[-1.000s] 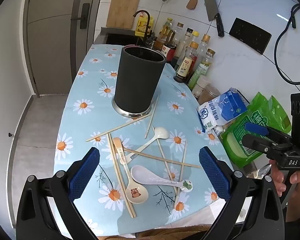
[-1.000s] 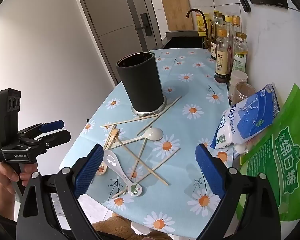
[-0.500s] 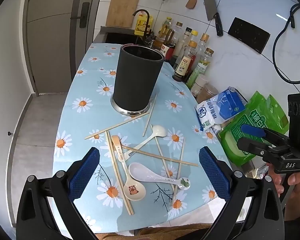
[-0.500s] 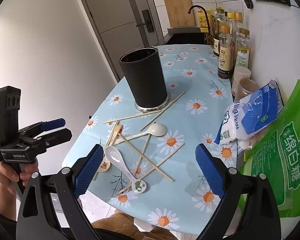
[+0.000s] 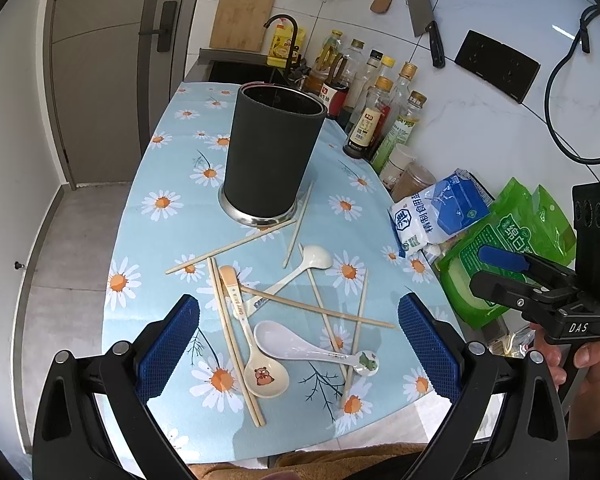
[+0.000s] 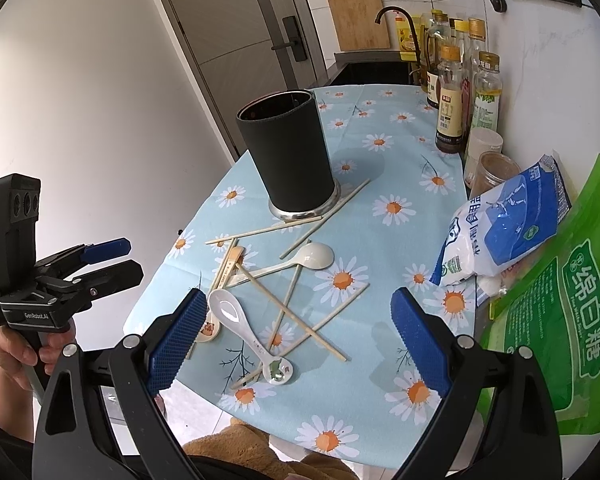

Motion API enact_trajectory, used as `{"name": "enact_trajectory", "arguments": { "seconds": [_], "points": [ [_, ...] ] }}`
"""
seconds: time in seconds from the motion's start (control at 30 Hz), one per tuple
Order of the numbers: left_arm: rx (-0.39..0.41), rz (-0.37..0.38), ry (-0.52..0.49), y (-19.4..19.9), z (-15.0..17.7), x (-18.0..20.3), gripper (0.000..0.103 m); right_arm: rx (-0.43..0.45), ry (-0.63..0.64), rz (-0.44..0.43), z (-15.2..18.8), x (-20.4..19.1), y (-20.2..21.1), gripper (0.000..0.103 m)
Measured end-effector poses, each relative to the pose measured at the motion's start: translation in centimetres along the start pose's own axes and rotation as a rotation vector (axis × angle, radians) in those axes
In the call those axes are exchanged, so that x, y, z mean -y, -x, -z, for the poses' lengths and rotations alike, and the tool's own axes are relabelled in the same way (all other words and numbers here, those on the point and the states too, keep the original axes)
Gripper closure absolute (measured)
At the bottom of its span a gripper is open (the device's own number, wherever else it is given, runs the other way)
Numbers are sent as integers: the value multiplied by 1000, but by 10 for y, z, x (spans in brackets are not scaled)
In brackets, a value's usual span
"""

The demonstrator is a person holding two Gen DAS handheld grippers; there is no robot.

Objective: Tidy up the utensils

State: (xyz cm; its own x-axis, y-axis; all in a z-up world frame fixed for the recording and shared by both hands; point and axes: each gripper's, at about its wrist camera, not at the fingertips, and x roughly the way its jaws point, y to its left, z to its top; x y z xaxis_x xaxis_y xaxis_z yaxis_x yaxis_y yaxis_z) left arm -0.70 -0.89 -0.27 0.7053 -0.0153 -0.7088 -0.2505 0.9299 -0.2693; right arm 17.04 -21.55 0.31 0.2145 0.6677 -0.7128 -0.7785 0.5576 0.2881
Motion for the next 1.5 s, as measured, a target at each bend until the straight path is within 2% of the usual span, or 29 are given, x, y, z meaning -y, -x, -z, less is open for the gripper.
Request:
{"name": "enact_trajectory", "arguments": {
  "seconds": [1.5],
  "points": [
    [-44,-1,8,-12,5,-2,7,-62,-2,-13,0,3,-18,11]
  ]
}}
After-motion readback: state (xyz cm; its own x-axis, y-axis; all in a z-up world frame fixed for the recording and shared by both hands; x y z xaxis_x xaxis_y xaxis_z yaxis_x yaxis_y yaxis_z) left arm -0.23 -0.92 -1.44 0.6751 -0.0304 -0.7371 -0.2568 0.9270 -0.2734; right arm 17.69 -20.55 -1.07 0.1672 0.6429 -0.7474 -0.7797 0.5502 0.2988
